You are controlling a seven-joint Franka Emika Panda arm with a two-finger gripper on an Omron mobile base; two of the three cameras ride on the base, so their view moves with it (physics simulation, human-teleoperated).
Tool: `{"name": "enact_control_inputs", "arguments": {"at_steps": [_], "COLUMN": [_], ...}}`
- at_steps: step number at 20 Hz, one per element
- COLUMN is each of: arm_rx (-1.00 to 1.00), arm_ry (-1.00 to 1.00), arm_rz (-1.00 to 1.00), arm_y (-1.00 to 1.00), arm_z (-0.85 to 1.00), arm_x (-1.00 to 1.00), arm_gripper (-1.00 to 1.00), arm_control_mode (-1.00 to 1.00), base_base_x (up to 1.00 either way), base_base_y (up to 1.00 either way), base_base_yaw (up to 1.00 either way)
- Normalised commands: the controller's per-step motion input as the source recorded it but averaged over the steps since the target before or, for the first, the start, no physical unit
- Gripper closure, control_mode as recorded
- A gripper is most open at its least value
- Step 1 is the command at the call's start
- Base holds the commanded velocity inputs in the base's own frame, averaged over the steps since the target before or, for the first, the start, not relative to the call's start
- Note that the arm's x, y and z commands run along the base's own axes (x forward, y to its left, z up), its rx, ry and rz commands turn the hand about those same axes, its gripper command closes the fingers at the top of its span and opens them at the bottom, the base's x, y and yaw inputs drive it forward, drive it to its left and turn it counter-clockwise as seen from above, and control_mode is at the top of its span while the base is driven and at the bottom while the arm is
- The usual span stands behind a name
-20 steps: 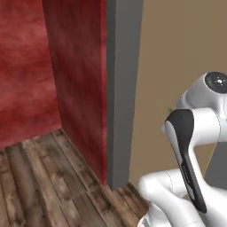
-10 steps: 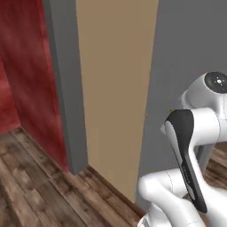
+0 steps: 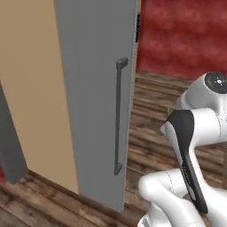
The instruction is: Place the liquor on the top shelf of the fridge to keep it out of children's reach, and place the lemon wedge and eggplant on lower shelves for easy access.
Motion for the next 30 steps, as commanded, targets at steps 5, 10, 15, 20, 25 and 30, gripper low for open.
{"name": "enact_control_inputs", "arguments": {"at_steps": [5,10,15,20,25,30], "arm_rx": [0.00,0.00,0.00,0.00,0.00,0.00], "arm_ry": [0.00,0.00,0.00,0.00,0.00,0.00], "arm_rz": [0.00,0.00,0.00,0.00,0.00,0.00], "arm_y": [0.00,0.00,0.00,0.00,0.00,0.00], "arm_z": [0.00,0.00,0.00,0.00,0.00,0.00], "arm_x": [0.00,0.00,0.00,0.00,0.00,0.00], "arm_gripper": [1.00,1.00,1.00,1.00,1.00,1.00], "arm_control_mode": [1.00,1.00,1.00,1.00,1.00,1.00], "base_base_x": [-0.06,0.08,0.42,0.37,0.71,0.99], "base_base_y": [-0.73,-0.64,-0.14,0.12,0.24,0.18], "base_base_yaw": [-0.57,-0.51,-0.35,-0.09,0.00,0.02]}}
